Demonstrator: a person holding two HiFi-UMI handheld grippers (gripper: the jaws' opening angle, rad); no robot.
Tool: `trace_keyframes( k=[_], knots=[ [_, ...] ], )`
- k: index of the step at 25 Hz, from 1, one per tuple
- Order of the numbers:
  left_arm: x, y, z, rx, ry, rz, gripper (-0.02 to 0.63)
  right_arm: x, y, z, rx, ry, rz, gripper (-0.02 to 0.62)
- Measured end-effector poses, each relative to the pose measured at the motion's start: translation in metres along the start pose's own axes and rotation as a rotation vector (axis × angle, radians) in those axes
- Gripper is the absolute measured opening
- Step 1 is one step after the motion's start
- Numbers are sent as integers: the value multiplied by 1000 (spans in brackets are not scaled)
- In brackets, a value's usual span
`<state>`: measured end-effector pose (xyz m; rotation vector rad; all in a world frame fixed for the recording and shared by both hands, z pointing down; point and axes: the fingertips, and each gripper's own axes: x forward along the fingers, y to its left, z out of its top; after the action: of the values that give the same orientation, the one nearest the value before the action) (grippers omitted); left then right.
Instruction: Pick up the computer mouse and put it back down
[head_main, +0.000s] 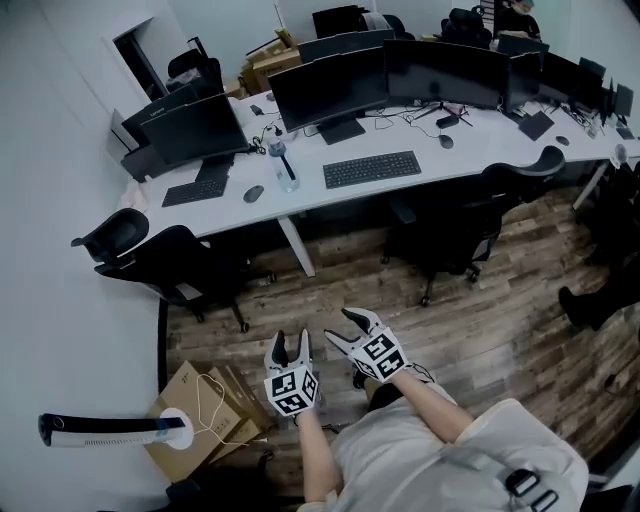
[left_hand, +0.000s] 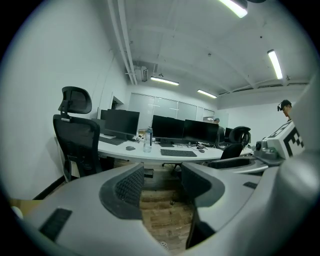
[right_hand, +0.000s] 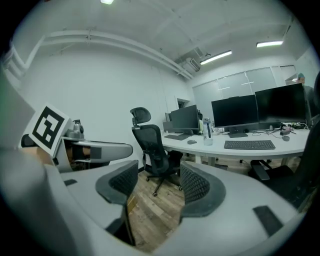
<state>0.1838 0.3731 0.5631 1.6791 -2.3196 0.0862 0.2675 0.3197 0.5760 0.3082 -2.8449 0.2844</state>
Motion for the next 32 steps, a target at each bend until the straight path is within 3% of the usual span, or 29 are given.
trace_keyframes(
  k=[20, 32],
  knots=[
    [215, 59, 65, 45, 82, -67, 236, 158, -152, 76, 82, 11, -37, 275],
    [293, 111, 93, 71, 80, -36, 236, 235, -203, 100, 104, 2, -34, 285]
  ],
)
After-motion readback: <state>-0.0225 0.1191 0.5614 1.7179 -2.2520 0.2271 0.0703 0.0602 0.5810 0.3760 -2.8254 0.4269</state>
